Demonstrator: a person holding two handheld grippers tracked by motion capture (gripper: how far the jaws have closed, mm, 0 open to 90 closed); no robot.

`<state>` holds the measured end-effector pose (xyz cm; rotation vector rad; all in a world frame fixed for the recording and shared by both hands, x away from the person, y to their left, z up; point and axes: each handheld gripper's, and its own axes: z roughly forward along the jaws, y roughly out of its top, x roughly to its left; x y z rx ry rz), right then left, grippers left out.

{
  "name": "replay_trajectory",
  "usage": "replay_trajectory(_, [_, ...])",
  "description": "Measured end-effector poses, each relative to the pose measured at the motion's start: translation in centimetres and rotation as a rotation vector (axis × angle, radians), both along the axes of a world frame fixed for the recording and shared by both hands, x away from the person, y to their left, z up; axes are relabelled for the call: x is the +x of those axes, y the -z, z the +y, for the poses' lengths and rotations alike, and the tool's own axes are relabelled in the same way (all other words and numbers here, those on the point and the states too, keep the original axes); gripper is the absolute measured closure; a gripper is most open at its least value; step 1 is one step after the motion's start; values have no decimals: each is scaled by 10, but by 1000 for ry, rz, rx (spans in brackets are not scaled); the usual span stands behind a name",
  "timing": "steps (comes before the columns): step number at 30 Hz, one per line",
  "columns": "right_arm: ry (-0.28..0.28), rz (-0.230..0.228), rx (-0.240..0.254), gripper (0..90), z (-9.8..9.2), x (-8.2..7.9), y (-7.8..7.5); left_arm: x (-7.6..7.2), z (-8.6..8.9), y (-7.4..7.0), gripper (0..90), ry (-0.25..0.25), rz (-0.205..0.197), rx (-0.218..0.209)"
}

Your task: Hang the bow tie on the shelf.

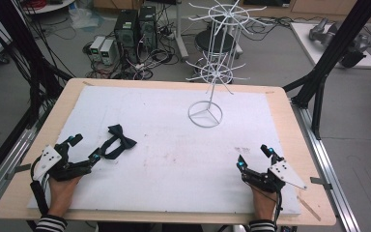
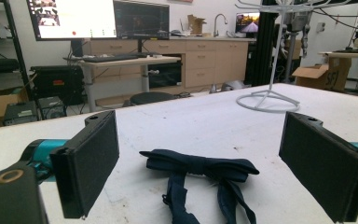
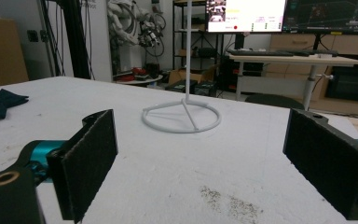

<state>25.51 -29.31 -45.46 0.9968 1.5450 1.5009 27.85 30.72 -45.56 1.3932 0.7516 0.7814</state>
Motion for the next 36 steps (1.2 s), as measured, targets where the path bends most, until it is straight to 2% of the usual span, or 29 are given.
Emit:
replay_trajectory(15, [4, -8, 2, 90, -1, 0, 0, 0, -1, 0, 124, -3, 3, 3])
replay_trajectory(23, [5, -7, 2, 90, 0, 0, 0, 3, -2, -2, 124, 2, 31, 14])
replay_trajectory(32, [4, -7, 2, 90, -1, 0, 0, 8, -3, -10, 124, 5, 68, 66])
replay_trajectory(36, [4, -7, 2, 90, 0, 0, 0, 12, -4, -19, 125, 3, 99, 114])
